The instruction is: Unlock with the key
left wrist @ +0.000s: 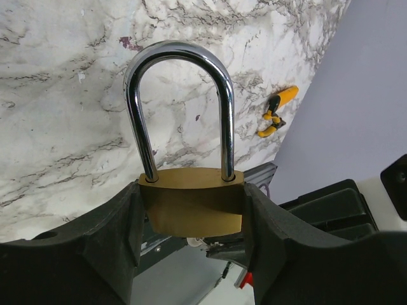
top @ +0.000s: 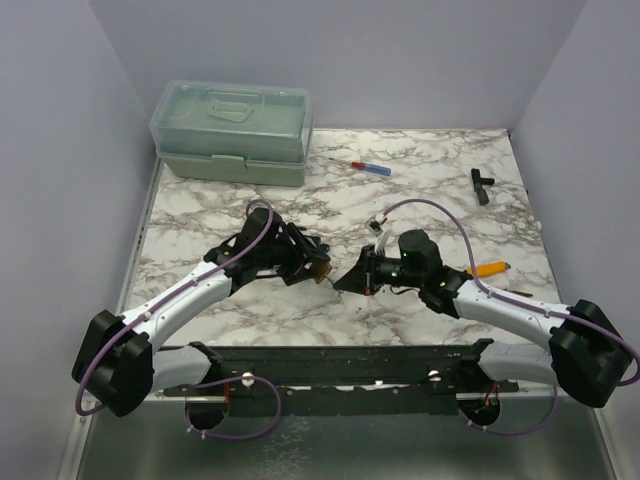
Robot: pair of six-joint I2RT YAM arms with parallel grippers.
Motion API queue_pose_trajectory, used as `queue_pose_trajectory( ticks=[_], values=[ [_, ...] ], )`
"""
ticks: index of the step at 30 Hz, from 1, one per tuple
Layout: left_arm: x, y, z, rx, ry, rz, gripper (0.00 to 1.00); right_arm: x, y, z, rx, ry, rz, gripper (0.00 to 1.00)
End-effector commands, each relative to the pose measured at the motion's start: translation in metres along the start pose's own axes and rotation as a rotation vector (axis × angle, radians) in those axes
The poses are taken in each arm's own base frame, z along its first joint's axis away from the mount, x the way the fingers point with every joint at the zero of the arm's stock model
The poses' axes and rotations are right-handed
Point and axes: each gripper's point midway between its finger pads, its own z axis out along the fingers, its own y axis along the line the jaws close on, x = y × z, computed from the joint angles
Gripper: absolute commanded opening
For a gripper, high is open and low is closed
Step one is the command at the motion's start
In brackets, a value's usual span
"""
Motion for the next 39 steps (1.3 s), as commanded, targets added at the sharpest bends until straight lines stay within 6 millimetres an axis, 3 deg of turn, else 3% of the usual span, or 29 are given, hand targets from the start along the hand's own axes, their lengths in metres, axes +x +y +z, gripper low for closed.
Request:
queue_pose_trajectory(
  ticks=[1, 25, 39],
  values=[
    [0.000, -0.033, -0.015, 0.134, 0.002, 0.009, 0.00, -0.011, 0.000, 0.006, 0.022, -0.015, -0.031, 0.00],
    [-0.002, -0.032, -0.018, 0.144, -0.005, 0.016, 0.00, -0.011, -0.014, 0.010, 0.083, -0.014, -0.033, 0.00],
    [-0.001, -0.028, -0.018, 0.142, -0.006, 0.017, 0.00, -0.020, -0.006, 0.013, 0.062, -0.028, -0.041, 0.00]
  ],
)
